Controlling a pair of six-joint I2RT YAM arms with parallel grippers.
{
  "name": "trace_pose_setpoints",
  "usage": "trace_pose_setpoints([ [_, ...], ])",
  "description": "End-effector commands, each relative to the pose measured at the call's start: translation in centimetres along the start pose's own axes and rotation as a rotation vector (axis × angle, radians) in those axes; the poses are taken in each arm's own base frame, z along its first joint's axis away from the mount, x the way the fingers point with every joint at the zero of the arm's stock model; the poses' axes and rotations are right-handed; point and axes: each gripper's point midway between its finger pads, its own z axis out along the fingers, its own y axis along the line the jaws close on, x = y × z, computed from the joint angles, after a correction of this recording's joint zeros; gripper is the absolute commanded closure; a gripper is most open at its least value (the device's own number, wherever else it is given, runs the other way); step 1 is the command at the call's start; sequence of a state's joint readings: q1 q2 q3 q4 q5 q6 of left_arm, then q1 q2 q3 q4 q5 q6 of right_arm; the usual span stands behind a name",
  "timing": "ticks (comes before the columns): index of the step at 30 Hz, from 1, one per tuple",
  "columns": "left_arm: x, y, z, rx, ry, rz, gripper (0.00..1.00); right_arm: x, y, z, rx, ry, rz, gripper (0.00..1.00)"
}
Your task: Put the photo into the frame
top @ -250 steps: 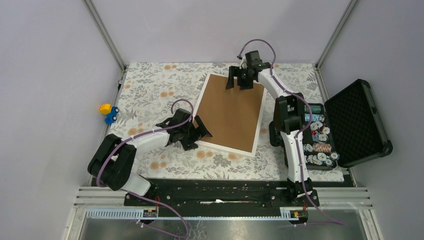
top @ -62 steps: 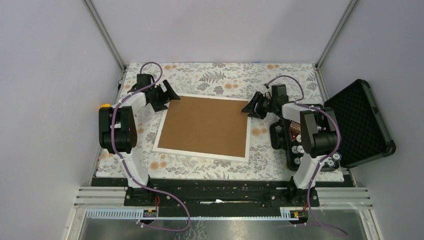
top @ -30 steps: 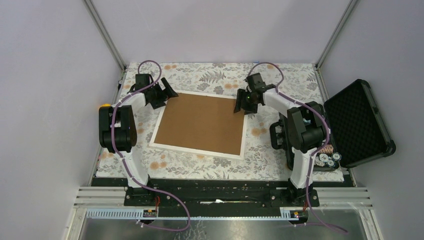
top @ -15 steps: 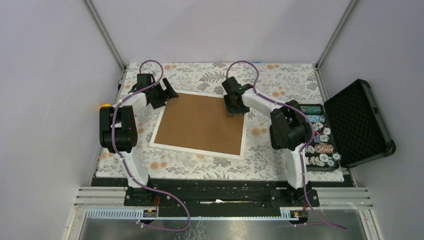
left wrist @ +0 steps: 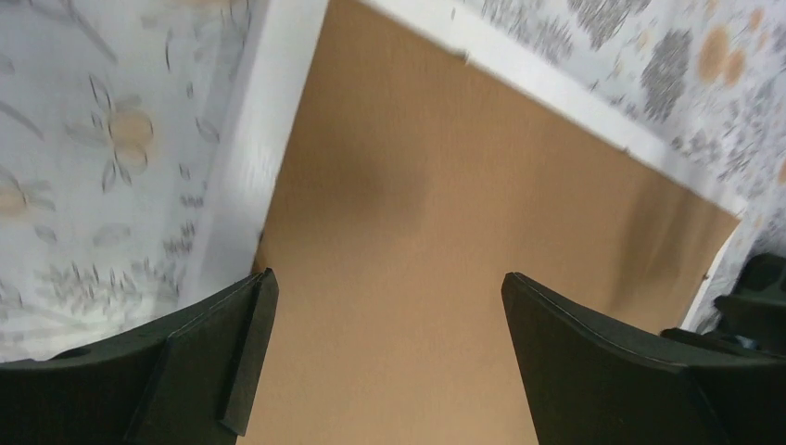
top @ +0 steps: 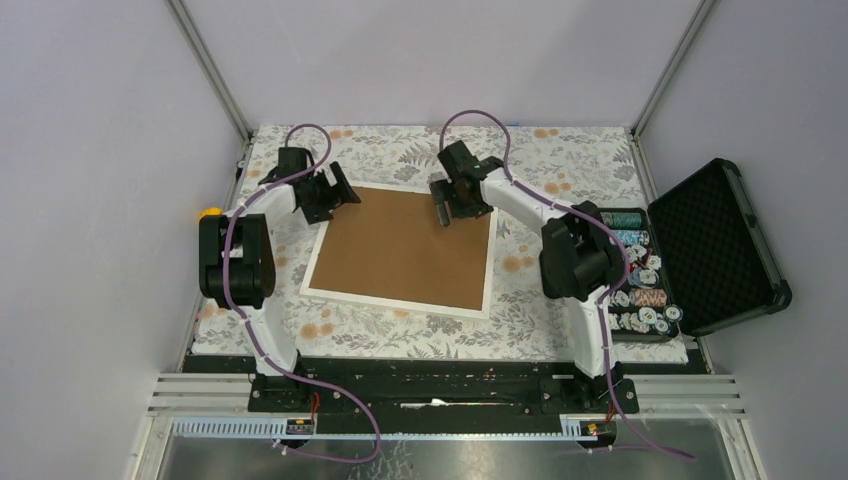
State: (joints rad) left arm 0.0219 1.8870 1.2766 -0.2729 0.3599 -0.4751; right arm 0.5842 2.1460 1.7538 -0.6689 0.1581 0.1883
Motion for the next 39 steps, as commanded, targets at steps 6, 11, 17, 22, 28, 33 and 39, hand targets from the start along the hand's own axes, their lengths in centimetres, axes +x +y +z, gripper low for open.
trace_pose_setpoints([
  [6,0.8,-0.9,-9.6,-0.247,-0.136,-0.065,0.01,-8.2,-0.9,-6.0,-0.348,-0.265,0.172,0.02],
  [11,11.5,-2.4,-12.4,-0.241,0.063,-0.163,0.01,-10.6,-4.3,-1.8,-0.336,-0.261,0.168,0.01],
  [17,22.3,-5.8,-15.2,-0.137,0.156,-0.324,0.01,-12.3,-6.7,3.2,-0.393,-0.213,0.199,0.00],
  [22,27.6,-8.3,-14.6,-0.082,0.207,-0.338,0.01,-10.6,-4.7,5.7,-0.524,-0.114,0.267,0.02],
  [28,27.9,-8.8,-10.1,-0.138,0.174,-0.188,0.01,-7.4,-3.7,5.1,-0.580,-0.020,0.376,0.05],
  [33,22.6,-8.2,-5.8,-0.165,0.062,-0.129,0.01,-3.8,-4.4,2.2,-0.587,0.006,0.453,0.06],
  [39,16.1,-8.2,-1.6,-0.154,0.072,-0.048,0.01,3.8,-3.2,-0.8,-0.614,0.022,0.543,0.07],
])
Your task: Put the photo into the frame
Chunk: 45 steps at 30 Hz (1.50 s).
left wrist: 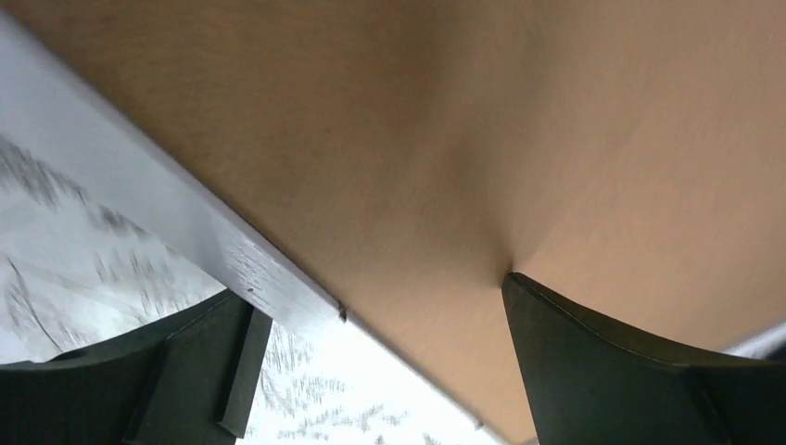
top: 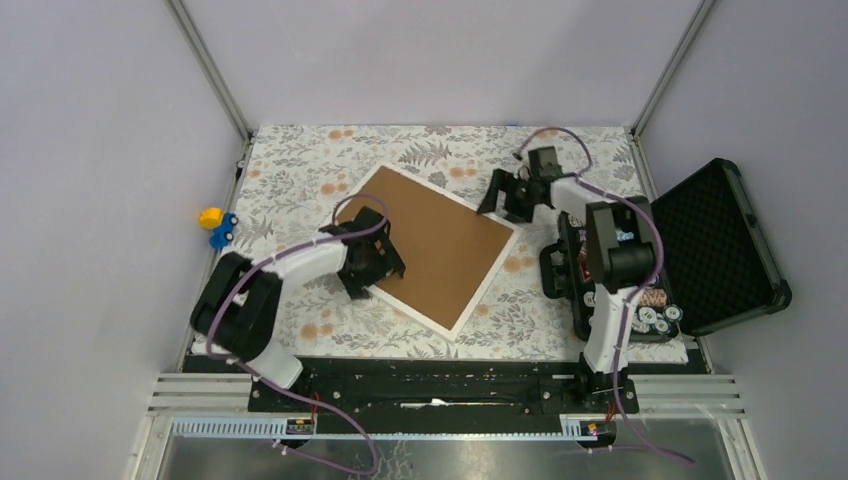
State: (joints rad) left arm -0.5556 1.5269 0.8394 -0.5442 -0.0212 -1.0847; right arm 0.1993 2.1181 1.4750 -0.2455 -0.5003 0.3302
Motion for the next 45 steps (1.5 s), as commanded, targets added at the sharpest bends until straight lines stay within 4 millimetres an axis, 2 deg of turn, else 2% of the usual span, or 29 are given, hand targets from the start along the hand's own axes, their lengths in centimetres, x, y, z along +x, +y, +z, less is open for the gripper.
trace_pose_setpoints([
  [1,-9.0,-7.1,0.6,0.182,-0.170,0.115,0.01,7.8,2.5,-3.3,-0.092,0.084,0.134,0.07],
  [4,-12.0,-7.8,1.0,0.161,-0.184,0.151,0.01,12.5,2.8,-4.5,-0.111,0.115,0.119,0.07],
  [7,-14.4,-7.1,1.7,0.137,-0.198,0.142,0.01,17.1,3.5,-5.4,-0.090,0.175,0.062,0.08],
  [9,-15.6,-5.9,2.2,0.114,-0.201,0.123,0.01,19.1,3.9,-6.1,-0.074,0.200,0.024,0.08],
  [10,-16.1,-5.1,2.3,0.102,-0.203,0.110,0.01,19.4,3.8,-6.6,-0.058,0.204,0.012,0.08],
  [12,-16.7,-3.8,2.3,0.100,-0.190,0.093,0.01,19.0,2.9,-7.8,0.027,0.184,-0.027,0.08],
  [16,-17.7,-1.4,1.3,0.104,-0.194,0.072,0.01,15.0,1.5,-11.0,0.227,0.048,-0.127,0.08],
  [19,-17.2,-0.7,0.7,0.126,-0.184,0.073,0.01,13.4,3.2,-11.7,0.191,0.012,-0.142,0.11],
  [22,-16.4,-0.5,0.3,0.147,-0.157,0.071,0.01,14.0,5.3,-11.0,0.071,0.058,-0.114,0.20],
  [25,-15.2,-0.6,0.0,0.184,-0.125,0.060,0.01,15.4,5.8,-10.1,0.003,0.112,-0.078,0.27],
  [31,-12.8,-0.5,-0.3,0.243,-0.071,0.028,0.01,16.8,4.5,-9.2,0.016,0.143,-0.073,0.29],
  [35,-11.6,0.2,-0.3,0.244,-0.055,0.021,0.01,17.9,4.4,-8.3,-0.025,0.175,-0.055,0.34],
  [41,-11.0,0.3,-0.1,0.263,-0.038,0.011,0.01,18.9,4.4,-7.8,-0.052,0.201,-0.043,0.39],
  [45,-10.7,0.4,0.2,0.262,-0.031,0.005,0.01,18.4,4.4,-8.6,-0.027,0.176,-0.059,0.40],
])
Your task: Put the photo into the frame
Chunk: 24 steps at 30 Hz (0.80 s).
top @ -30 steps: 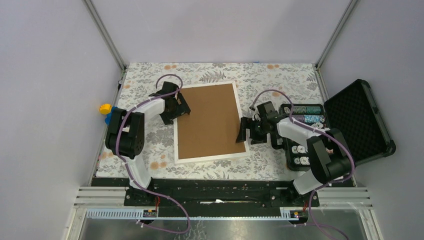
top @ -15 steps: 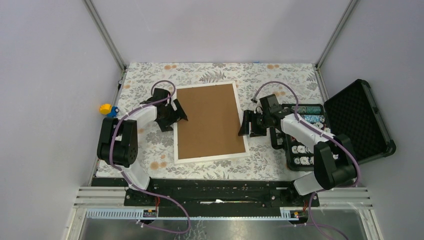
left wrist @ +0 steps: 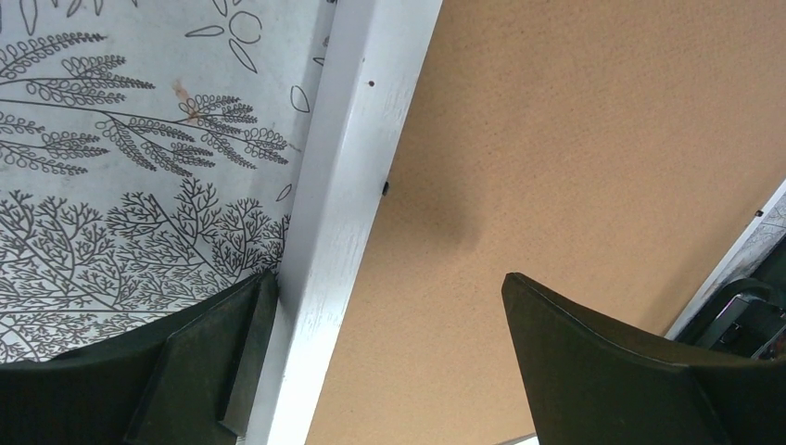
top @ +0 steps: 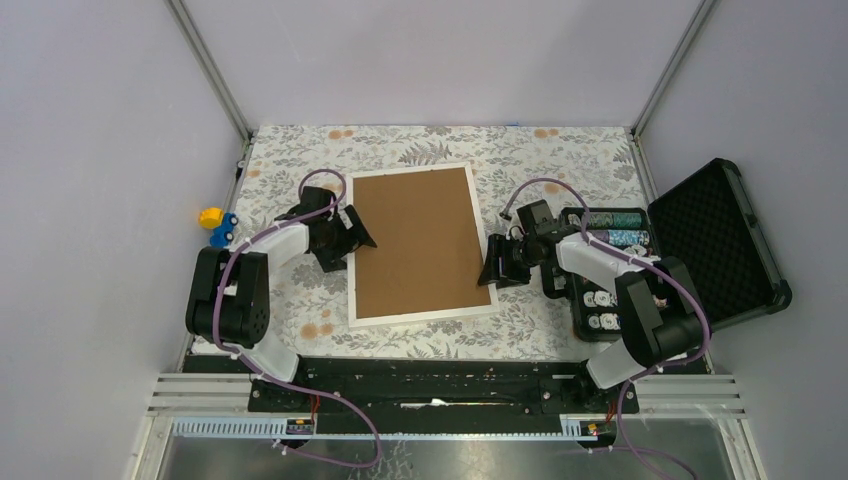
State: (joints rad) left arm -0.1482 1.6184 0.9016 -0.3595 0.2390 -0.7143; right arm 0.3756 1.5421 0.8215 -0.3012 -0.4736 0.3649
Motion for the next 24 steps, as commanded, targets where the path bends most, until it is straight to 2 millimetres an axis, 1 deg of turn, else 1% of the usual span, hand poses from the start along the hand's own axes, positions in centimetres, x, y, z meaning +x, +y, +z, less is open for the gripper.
trace_pose_setpoints([
  [1,0.6,-0.8,-0.2,0.052,0.012,-0.011,0.01,-0.6,1.3,-1.2,-0.030,-0.037,-0.028,0.40],
  [3,0.5,-0.6,-0.2,0.044,0.008,-0.009,0.01,-1.0,1.6,-2.3,-0.009,-0.070,-0.045,0.38],
  [5,0.5,-0.5,-0.1,0.039,0.008,-0.008,0.01,-0.9,2.1,-2.6,-0.033,-0.079,-0.053,0.36],
  [8,0.5,-0.2,0.1,0.031,0.013,-0.018,0.01,0.2,2.8,-1.5,-0.111,-0.019,-0.026,0.37],
  [10,0.6,-0.3,0.2,0.035,0.018,-0.023,0.01,0.8,2.7,-0.8,-0.121,0.004,-0.015,0.39],
  [14,0.8,-0.3,0.3,0.039,0.021,-0.031,0.01,0.9,2.2,-0.1,-0.111,0.012,-0.009,0.39],
  [16,0.9,-0.3,0.3,0.040,0.023,-0.035,0.01,1.1,1.7,0.4,-0.087,0.018,-0.007,0.39],
  [19,1.3,-0.4,0.5,0.059,0.036,-0.049,0.01,1.6,1.5,1.3,-0.090,0.043,-0.006,0.38],
  [21,1.8,-0.4,0.7,0.073,0.050,-0.064,0.01,1.8,2.2,1.7,-0.128,0.060,-0.004,0.38],
  [24,2.5,-0.4,1.1,0.094,0.071,-0.096,0.01,0.9,4.7,0.8,-0.215,0.036,0.001,0.38],
])
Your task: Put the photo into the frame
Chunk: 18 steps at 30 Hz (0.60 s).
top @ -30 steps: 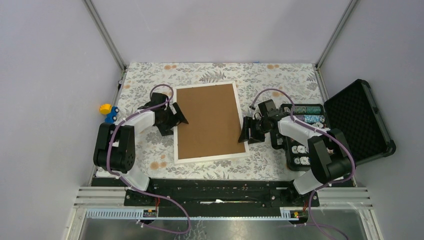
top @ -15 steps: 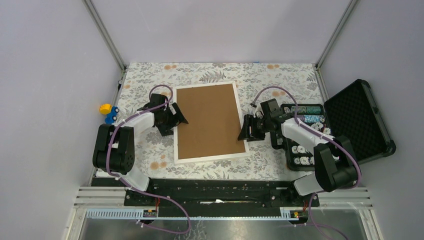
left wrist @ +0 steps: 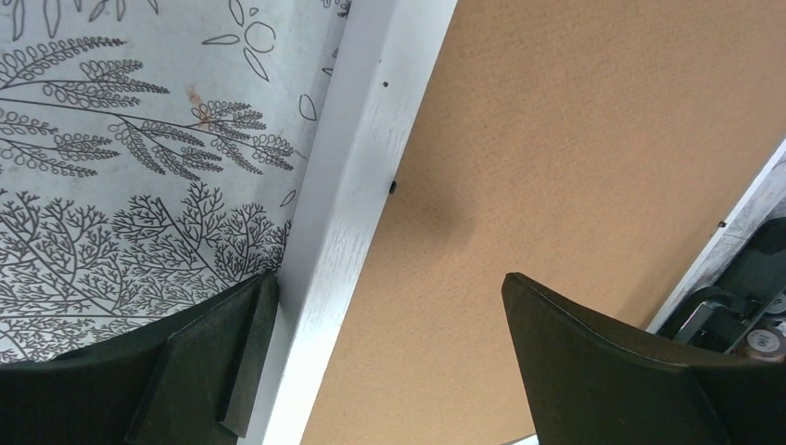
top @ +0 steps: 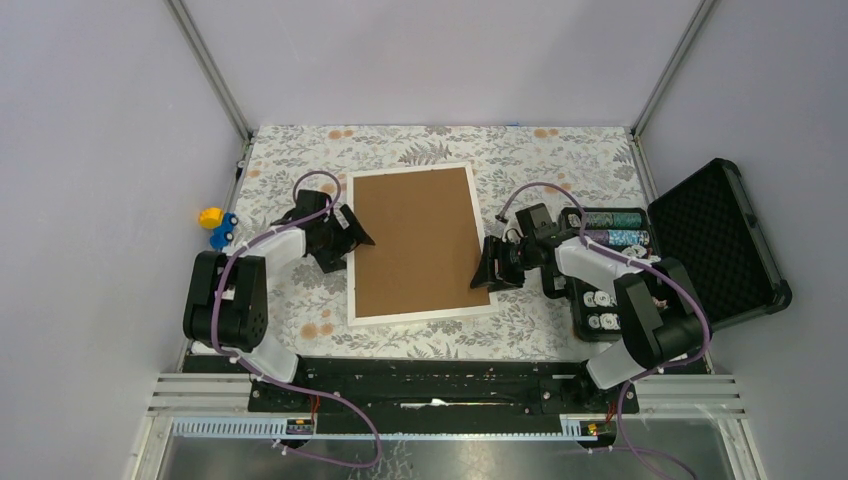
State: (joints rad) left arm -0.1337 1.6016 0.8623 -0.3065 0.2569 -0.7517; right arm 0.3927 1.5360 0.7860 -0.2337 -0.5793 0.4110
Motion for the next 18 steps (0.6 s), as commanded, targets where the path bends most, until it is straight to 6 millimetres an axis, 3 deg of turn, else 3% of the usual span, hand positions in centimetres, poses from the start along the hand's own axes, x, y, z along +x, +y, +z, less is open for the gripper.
trace_pose_setpoints([
  [1,2.9,-0.2,1.0,0.066,0.095,-0.065,0.01,-0.6,3.5,0.4,-0.120,-0.007,-0.024,0.38],
  [4,3.3,-0.2,1.1,0.077,0.101,-0.086,0.01,-2.0,5.7,-0.5,-0.150,-0.046,-0.043,0.38],
  [8,3.2,-0.5,0.8,0.091,0.091,-0.091,0.01,-2.3,8.1,-0.6,-0.192,-0.044,-0.069,0.38],
  [18,3.1,0.0,0.6,0.070,0.071,-0.079,0.01,-3.2,10.7,-1.7,-0.232,-0.093,-0.087,0.38],
])
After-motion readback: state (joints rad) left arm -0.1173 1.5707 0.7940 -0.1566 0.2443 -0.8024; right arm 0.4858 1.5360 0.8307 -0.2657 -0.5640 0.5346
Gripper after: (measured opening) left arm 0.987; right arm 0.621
